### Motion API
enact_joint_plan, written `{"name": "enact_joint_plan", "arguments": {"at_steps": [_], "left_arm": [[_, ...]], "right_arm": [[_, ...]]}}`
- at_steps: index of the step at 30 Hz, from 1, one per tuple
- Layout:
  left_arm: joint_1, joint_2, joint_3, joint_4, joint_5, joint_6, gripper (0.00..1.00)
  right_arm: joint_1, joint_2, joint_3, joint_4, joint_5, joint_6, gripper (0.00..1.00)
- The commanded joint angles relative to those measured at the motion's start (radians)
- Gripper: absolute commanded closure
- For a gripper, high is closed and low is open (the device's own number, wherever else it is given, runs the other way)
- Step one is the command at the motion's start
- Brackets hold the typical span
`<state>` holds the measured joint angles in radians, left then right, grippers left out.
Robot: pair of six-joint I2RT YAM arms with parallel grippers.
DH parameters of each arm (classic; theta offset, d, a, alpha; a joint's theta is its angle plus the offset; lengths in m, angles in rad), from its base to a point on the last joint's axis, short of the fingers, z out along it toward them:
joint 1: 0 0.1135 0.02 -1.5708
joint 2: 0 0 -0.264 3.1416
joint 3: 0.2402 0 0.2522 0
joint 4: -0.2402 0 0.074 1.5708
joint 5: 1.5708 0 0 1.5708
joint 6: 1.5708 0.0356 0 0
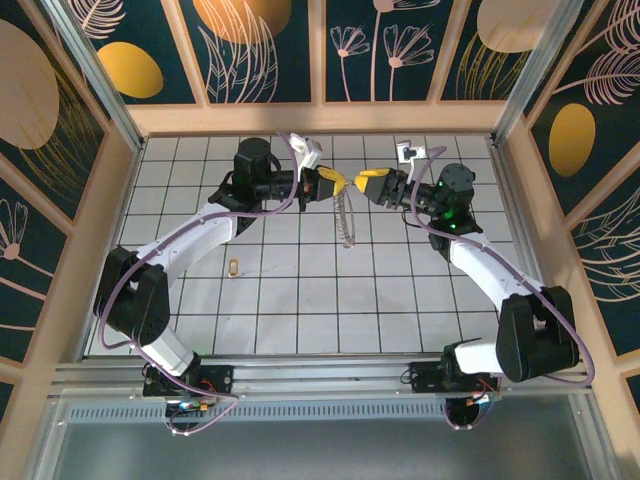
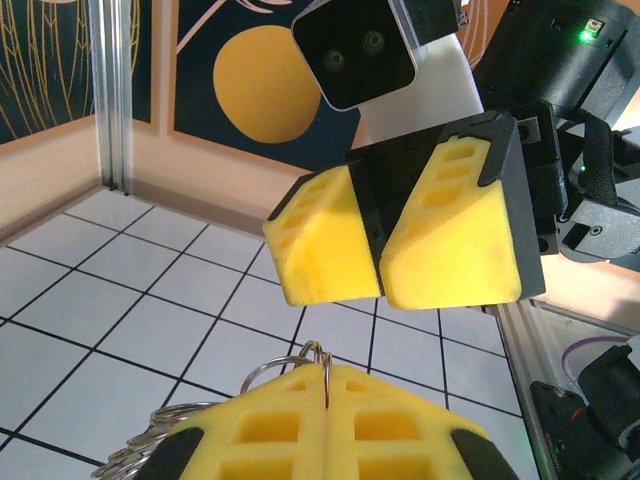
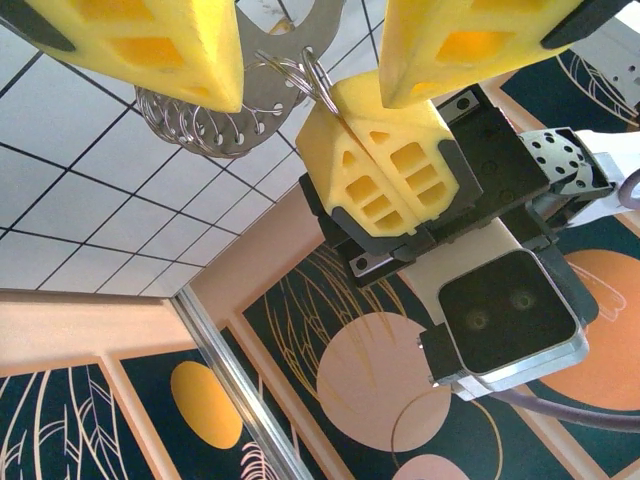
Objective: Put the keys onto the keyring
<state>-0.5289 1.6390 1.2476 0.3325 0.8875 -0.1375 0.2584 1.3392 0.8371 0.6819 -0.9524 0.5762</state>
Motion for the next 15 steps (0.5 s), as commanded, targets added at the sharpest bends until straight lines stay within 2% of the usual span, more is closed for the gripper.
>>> {"name": "enact_joint_plan", "arguments": {"at_steps": [1, 15], "left_arm": [[0.004, 0.007, 0.042, 0.013, 0.033, 0.019, 1.00], [0.004, 0.019, 0.060, -0.003, 0.037, 0.021, 1.00]], "right_arm": [[0.000, -0.014, 0.029, 0.032, -0.039, 0.005, 0.60], [0.029, 0.007, 0.036, 0.045, -0.051, 0.004, 0.68]]}}
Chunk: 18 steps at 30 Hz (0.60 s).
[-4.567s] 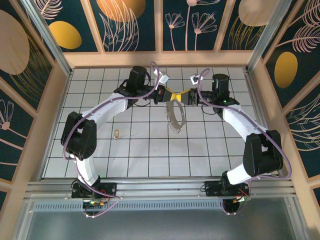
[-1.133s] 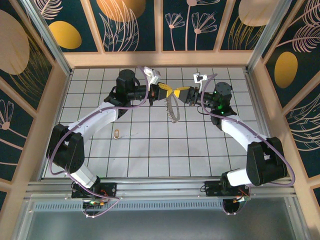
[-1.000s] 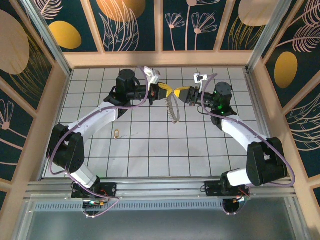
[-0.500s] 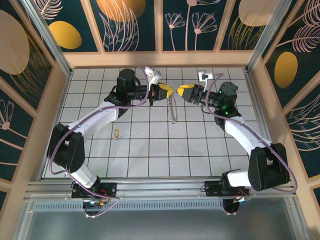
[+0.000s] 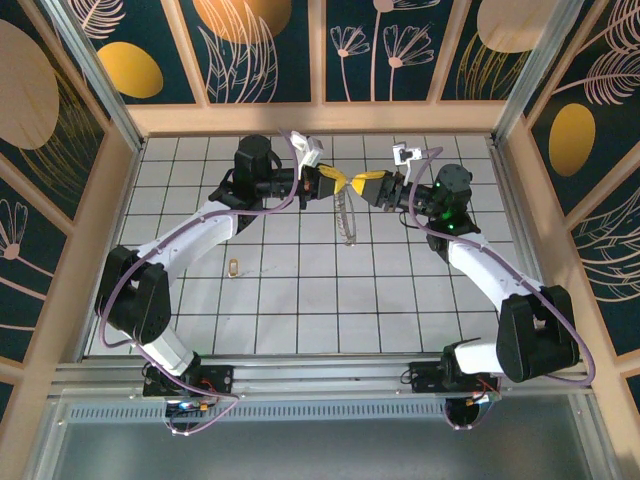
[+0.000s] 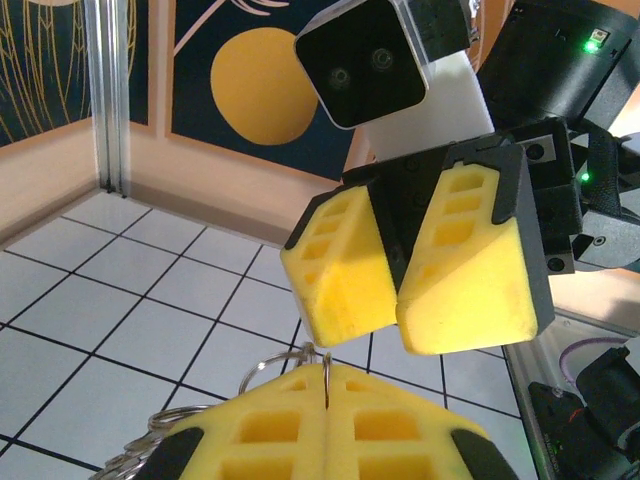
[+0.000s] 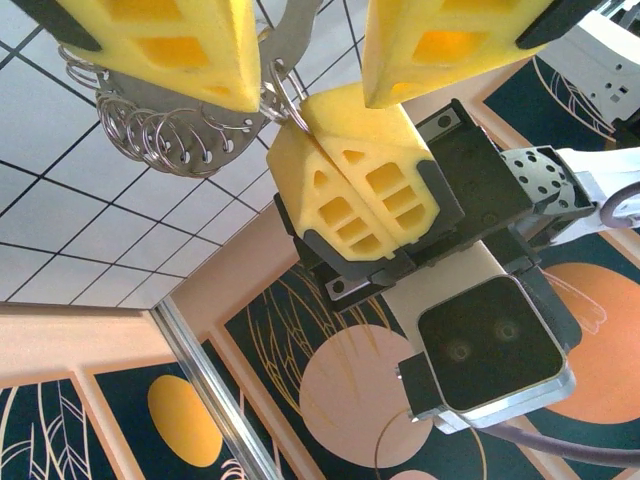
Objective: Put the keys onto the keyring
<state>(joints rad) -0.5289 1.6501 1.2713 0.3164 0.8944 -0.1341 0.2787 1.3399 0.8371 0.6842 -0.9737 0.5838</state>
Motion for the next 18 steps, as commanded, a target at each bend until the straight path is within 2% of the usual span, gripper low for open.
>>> {"name": "enact_joint_plan", "arguments": {"at_steps": [1, 18], "left_arm": [[0.005, 0.008, 0.037, 0.013, 0.031, 0.017, 1.00], [0.004, 0.010, 0.040, 0.011, 0.040, 0.014, 1.00]], "right_arm": [[0.009, 0.008, 0.037, 0.040, -0.028, -0.004, 0.68], [0.014, 0.020, 0.033, 0.037, -0.034, -0.009, 0.68]]}}
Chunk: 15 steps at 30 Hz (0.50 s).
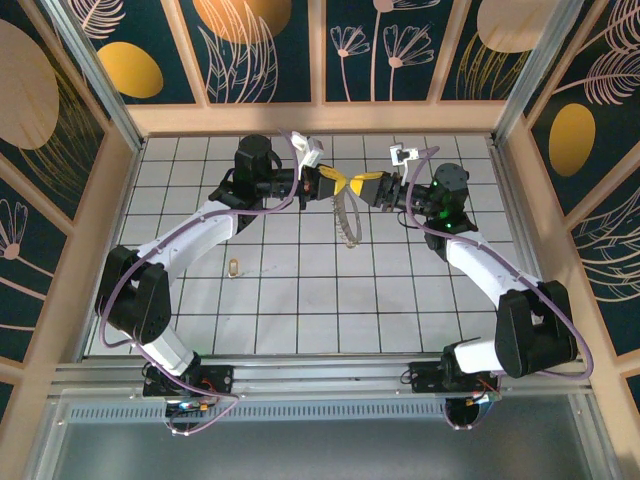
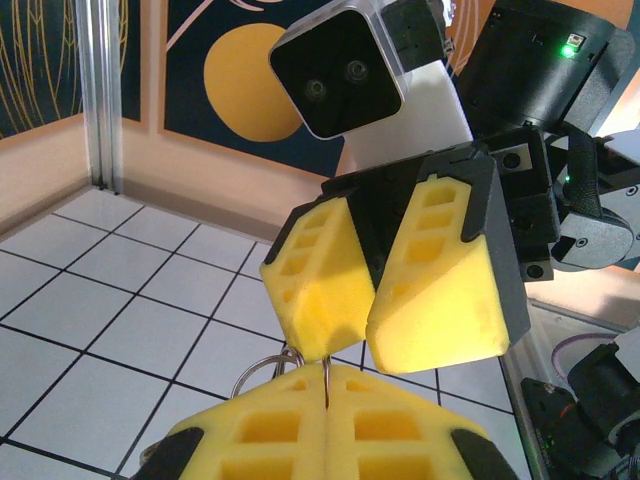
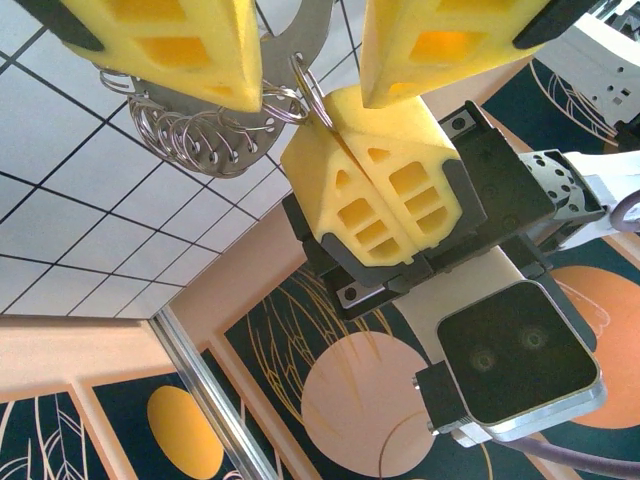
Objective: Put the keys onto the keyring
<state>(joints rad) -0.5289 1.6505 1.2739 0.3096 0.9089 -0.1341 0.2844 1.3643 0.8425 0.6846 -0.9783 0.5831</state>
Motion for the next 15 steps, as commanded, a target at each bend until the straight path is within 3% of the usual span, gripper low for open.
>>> {"name": "enact_joint_plan", "arguments": {"at_steps": [1, 9, 15], "left_arm": [[0.005, 0.011, 0.038, 0.019, 0.025, 0.014, 1.00], [0.005, 0.015, 0.041, 0.018, 0.033, 0.014, 1.00], [0.005, 0.017, 0.041, 0.016, 0.034, 0.014, 1.00]], "right_arm": [[0.010, -0.002, 0.030, 0.039, -0.036, -0.006, 0.68], [0.032, 0.011, 0.056, 0.025, -0.082, -0.026, 0.70], [0.038, 0.016, 0.069, -0.011, -0.080, -0.055, 0.82]]}}
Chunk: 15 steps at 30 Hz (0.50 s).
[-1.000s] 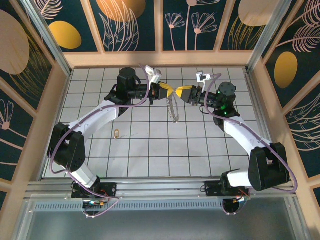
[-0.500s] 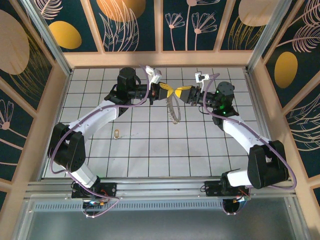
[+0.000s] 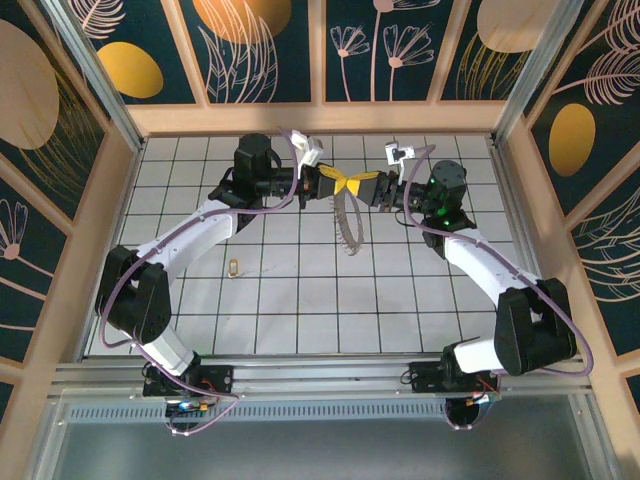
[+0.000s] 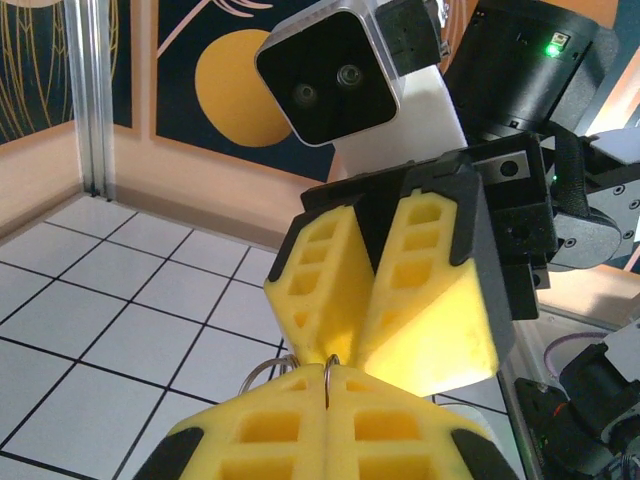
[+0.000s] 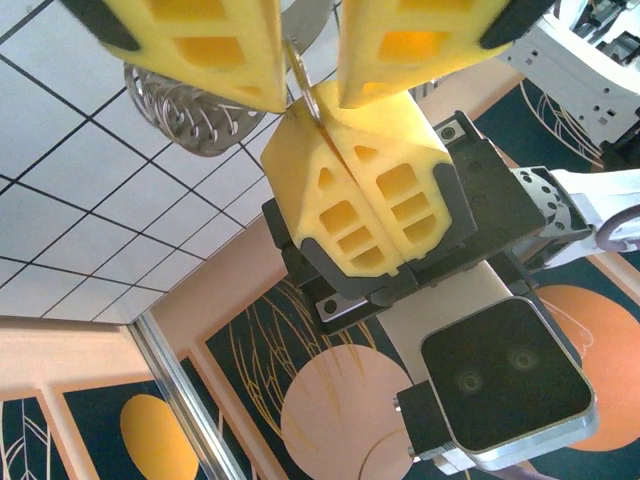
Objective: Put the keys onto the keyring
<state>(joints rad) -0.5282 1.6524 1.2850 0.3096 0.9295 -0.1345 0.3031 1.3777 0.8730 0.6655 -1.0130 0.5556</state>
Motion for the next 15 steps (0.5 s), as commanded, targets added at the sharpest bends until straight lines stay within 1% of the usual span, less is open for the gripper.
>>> {"name": "enact_joint_plan", "arguments": {"at_steps": [1, 5, 6, 8, 10, 12, 15], "left_arm": [[0.004, 0.016, 0.031, 0.017, 0.014, 0.015, 1.00], [0.004, 0.015, 0.031, 0.015, 0.012, 0.016, 1.00], [0.004, 0.016, 0.031, 0.015, 0.011, 0.015, 1.00], [0.004, 0.016, 0.030, 0.017, 0.000, 0.012, 1.00], [0.004, 0.013, 0.024, 0.022, -0.042, -0.002, 1.00], [0.007, 0.003, 0.008, 0.046, -0.110, -0.026, 0.85], [0.020, -0.022, -0.036, 0.124, -0.183, -0.084, 0.63]], "right_arm": [[0.019, 0.004, 0.039, 0.007, -0.045, -0.028, 0.84], [0.020, 0.009, 0.040, -0.003, -0.039, -0.037, 0.98], [0.020, 0.010, 0.042, -0.007, -0.039, -0.041, 1.00], [0.018, 0.011, 0.044, -0.019, -0.030, -0.053, 1.00], [0.016, 0.010, 0.047, -0.039, -0.017, -0.073, 1.00], [0.009, 0.007, 0.050, -0.062, -0.010, -0.097, 1.00], [-0.007, 0.007, 0.057, -0.080, -0.016, -0.122, 1.00]]}}
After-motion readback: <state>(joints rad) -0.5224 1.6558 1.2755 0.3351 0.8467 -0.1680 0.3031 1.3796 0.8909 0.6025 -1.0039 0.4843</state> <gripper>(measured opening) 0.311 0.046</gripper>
